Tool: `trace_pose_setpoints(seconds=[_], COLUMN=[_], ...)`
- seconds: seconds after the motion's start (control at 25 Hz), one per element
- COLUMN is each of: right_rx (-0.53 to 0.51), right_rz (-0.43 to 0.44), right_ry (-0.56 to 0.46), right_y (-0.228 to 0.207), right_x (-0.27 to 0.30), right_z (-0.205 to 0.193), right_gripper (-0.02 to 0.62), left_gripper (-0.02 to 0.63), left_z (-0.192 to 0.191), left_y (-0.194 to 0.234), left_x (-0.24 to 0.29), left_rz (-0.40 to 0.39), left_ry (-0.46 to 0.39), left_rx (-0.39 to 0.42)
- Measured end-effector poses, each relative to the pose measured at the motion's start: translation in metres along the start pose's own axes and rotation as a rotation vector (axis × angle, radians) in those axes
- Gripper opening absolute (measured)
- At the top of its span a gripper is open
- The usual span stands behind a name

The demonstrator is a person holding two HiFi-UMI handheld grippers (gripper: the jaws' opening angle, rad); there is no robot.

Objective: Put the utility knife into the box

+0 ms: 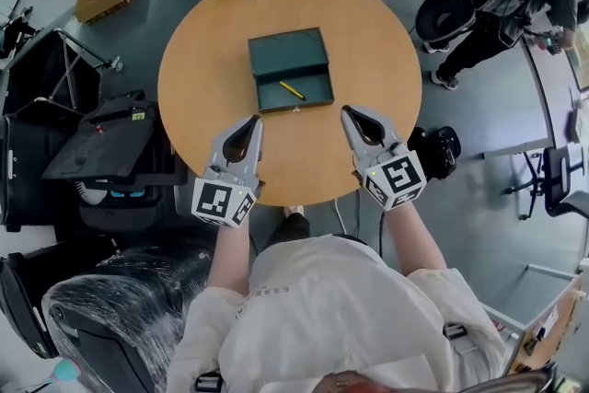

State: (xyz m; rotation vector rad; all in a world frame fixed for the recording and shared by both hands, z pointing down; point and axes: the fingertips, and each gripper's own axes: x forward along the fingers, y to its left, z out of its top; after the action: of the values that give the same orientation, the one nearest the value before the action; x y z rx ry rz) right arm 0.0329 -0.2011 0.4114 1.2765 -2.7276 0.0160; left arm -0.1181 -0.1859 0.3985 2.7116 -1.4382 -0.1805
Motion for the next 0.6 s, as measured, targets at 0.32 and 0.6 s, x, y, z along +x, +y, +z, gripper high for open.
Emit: trace_pose_setpoints(seconds=[0.32, 0.6], right_rx=[0.011, 0.059], right_rz=[0.036, 0.085], right_ry=[0.015, 0.069], right_y=[0.016, 0.035], right_x=[-0.105, -0.186], right_z=[-0.02, -0.056], right_gripper=[-0.008, -0.008], left_gripper=[0.016, 0.015], left_z=[-0.019, -0.034], left_y=[-0.087, -0.171], left_x=[-0.046, -0.091], left_rz=[0.055, 0.086], left_ry=[0.003, 0.032], left_rx=[-0.005, -0.01])
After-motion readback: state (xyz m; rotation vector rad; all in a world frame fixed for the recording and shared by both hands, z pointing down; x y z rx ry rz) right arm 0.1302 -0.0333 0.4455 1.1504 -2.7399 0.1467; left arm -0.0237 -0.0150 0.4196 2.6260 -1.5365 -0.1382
